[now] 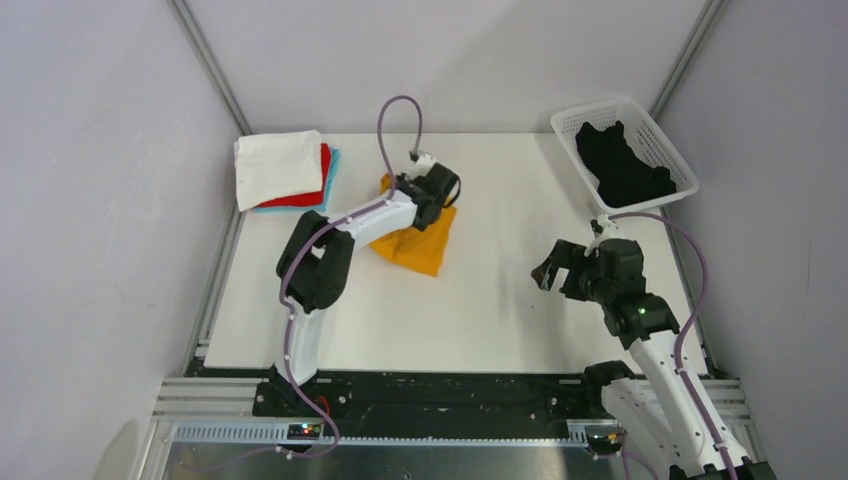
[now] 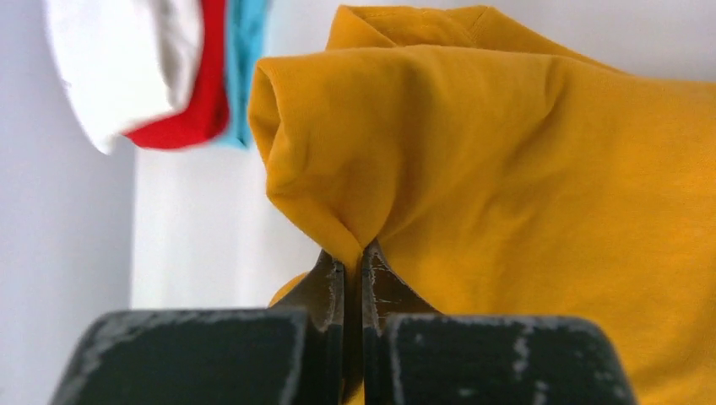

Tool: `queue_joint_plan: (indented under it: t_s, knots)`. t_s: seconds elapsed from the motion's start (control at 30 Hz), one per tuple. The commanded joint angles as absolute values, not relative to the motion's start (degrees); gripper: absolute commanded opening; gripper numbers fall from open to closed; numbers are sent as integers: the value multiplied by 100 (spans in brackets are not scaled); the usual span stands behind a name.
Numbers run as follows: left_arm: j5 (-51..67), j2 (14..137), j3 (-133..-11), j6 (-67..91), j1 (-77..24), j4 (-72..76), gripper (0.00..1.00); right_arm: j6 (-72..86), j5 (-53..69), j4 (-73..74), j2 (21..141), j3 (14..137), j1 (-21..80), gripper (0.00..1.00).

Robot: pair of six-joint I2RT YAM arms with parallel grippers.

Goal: Fold and stack the t-shirts
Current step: Put the neatly folded tshirt into the corner of the board with the left arm

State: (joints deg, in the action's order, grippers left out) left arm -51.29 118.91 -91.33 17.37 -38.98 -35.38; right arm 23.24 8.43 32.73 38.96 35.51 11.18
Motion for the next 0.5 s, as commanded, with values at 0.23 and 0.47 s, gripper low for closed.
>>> queue_joint_plan:
  t_s: [0.23,0.47]
  knots:
    - [-5247,12216,-10191,-1119,-2417,-1553,0,2208,1022,2983,4023,3431,742,99]
    - [-5062,12259,-10471,-2313,-1796,-527,0,2217,942,2904,4094,3386,603,99]
